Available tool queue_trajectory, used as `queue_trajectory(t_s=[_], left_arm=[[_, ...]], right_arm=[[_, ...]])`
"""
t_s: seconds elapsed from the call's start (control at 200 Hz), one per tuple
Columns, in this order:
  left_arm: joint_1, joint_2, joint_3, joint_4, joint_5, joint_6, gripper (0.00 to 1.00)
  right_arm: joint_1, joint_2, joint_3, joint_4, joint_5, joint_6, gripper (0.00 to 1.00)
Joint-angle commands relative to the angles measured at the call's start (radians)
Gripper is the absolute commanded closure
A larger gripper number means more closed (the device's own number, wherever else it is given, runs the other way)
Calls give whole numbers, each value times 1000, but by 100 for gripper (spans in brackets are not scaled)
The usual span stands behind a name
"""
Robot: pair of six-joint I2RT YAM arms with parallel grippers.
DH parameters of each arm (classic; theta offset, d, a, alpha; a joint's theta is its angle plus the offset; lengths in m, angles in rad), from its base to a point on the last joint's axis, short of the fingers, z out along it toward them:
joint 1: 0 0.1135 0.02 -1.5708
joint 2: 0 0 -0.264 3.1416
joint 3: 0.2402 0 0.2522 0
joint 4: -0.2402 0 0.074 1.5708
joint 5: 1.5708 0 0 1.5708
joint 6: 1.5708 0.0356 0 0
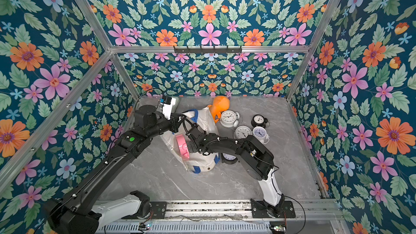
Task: Take the alarm clock out of the canvas bag
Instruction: Pick up the alarm from the canvas bag.
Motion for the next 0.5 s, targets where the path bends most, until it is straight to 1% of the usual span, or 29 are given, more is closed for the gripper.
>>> queue_trajectory(t_s=[0.0, 0.135, 0.325, 0.495], left_arm=[[0, 1, 6, 64, 15, -11, 100], [0, -1, 4, 61, 10, -12, 100], [0, -11, 2, 55, -24, -14, 100], [1, -8, -3, 47, -84, -14, 100]], right_arm=[[-3, 2, 8, -14, 30, -7, 3], [-6, 6, 15, -21, 3, -10, 8], [-6, -26, 12, -22, -68, -35, 19], [-6, -88, 18, -51, -125, -53, 20]])
